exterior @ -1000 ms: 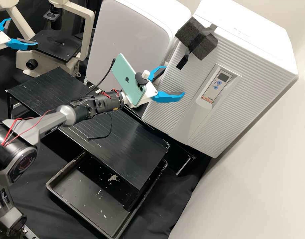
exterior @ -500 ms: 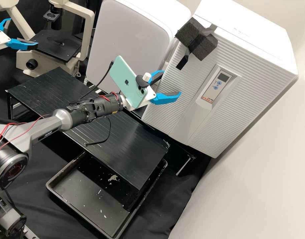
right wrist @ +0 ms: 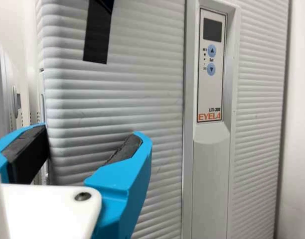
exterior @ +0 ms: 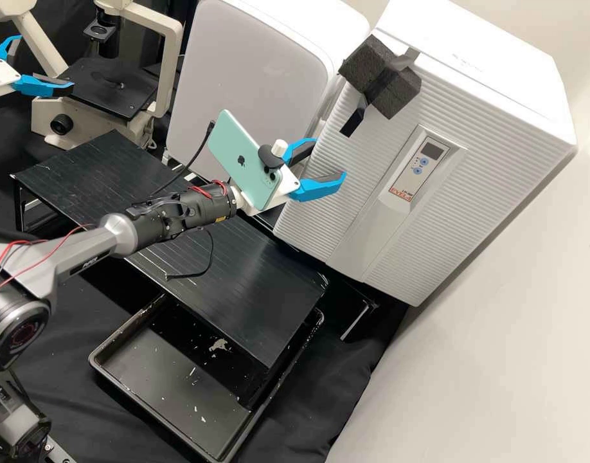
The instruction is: Open the incubator door
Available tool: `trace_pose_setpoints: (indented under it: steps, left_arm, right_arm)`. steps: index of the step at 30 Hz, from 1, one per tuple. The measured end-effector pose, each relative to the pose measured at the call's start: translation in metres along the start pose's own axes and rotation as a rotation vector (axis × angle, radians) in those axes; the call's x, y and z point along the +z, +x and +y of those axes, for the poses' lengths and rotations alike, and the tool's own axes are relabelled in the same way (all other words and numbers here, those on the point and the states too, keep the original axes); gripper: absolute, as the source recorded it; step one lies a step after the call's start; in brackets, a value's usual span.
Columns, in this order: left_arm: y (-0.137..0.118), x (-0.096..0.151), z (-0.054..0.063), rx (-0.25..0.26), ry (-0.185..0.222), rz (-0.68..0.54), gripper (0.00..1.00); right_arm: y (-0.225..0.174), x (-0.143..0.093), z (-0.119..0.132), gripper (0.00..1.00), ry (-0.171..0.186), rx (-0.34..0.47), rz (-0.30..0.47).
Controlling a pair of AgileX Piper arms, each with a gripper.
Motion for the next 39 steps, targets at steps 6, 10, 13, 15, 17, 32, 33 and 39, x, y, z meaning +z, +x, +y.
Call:
trace_pose_setpoints:
  steps: [6, 10, 13, 15, 17, 32, 33, 39]
  left_arm:
    - [0.0, 0.0, 0.0, 0.0, 0.0, 0.0, 1.0]
    - [0.0, 0.0, 0.0, 0.0, 0.0, 0.0, 1.0]
    - [0.0, 0.0, 0.0, 0.0, 0.0, 0.0, 1.0]
    - [0.0, 0.0, 0.0, 0.0, 0.0, 0.0, 1.0]
    - [0.0, 0.0, 0.0, 0.0, 0.0, 0.0, 1.0]
    - [0.0, 0.0, 0.0, 0.0, 0.0, 0.0, 1.0]
    - [0.0, 0.0, 0.0, 0.0, 0.0, 0.0, 1.0]
    - [0.0, 0.0, 0.0, 0.0, 0.0, 0.0, 1.0]
  right_arm:
    - [-0.02, 0.008, 0.015, 0.0, -0.008, 0.019, -0.002]
    - [-0.036, 0.013, 0.023, 0.0, 0.009, 0.043, 0.001]
    - [-0.048, 0.017, 0.03, 0.0, 0.014, 0.082, 0.0]
    - [-0.058, 0.022, 0.032, 0.0, 0.032, 0.108, -0.014]
    - [-0.067, 0.024, 0.036, 0.0, 0.051, 0.148, -0.015]
    - [-0.109, 0.047, 0.081, 1.0, 0.147, 0.561, -0.179]
    - [-0.111, 0.05, 0.084, 1.0, 0.156, 0.601, -0.2]
    - [-0.114, 0.051, 0.088, 1.0, 0.157, 0.662, -0.217]
